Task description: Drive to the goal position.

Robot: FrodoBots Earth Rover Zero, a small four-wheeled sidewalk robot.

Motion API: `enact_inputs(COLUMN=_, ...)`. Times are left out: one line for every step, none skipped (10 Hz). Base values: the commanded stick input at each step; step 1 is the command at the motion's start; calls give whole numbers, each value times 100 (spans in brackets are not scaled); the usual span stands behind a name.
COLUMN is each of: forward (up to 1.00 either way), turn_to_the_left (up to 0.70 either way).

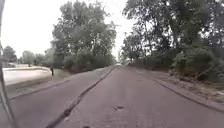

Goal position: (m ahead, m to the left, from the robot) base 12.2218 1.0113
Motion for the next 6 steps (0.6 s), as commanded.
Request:
enact_inputs(forward=70, turn_to_the_left=0)
enact_inputs(forward=70, turn_to_the_left=0)
enact_inputs(forward=70, turn_to_the_left=0)
enact_inputs(forward=70, turn_to_the_left=0)
enact_inputs(forward=70, turn_to_the_left=0)
enact_inputs(forward=70, turn_to_the_left=0)
